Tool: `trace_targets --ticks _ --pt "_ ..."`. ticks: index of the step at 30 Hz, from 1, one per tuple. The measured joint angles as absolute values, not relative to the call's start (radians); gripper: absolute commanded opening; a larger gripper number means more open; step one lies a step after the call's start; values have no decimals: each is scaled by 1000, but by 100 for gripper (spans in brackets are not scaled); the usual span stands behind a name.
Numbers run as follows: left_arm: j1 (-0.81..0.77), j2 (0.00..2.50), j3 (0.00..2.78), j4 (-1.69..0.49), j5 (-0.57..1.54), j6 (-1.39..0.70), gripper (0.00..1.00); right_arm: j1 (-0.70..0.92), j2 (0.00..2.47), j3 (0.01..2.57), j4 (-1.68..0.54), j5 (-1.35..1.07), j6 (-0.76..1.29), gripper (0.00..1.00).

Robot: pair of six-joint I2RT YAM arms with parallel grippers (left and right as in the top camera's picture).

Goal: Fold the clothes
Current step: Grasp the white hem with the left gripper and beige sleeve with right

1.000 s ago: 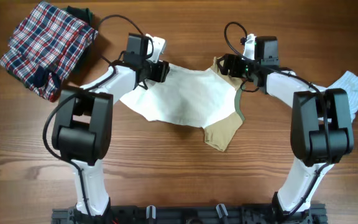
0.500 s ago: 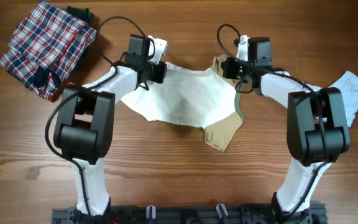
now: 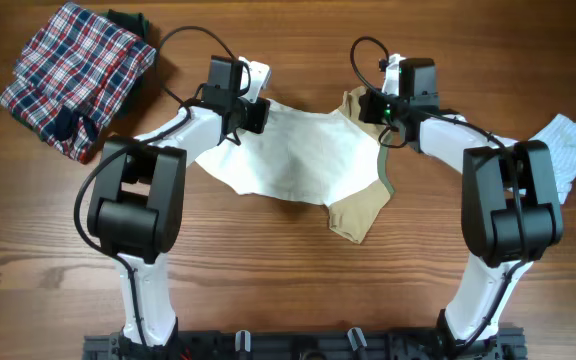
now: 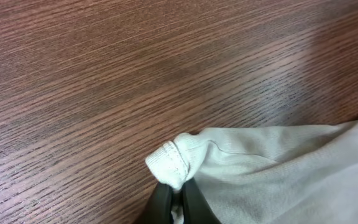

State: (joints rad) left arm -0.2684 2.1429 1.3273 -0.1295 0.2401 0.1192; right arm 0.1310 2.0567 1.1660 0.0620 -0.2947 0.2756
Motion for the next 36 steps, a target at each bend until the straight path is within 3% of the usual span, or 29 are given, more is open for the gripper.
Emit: trace_targets --ticks 15,26,27,28,29,36 --pt "-268 2127 1329 -191 233 119 4 131 2053 1166 -9 -364 313 4" --pt "-268 2090 1328 -244 225 119 4 131 1919 1166 -101 -358 340 4" --pt "-268 2089 1328 -244 225 119 4 131 1916 1166 -106 -355 340 16" --pt "-268 2088 1328 -244 225 119 4 131 1913 1167 -121 -338 340 42" --pt "-268 2088 1328 -244 224 119 4 131 1913 1167 -133 -315 342 60" --pt "-268 2088 1328 -239 221 119 5 131 1913 1167 -119 -155 336 56"
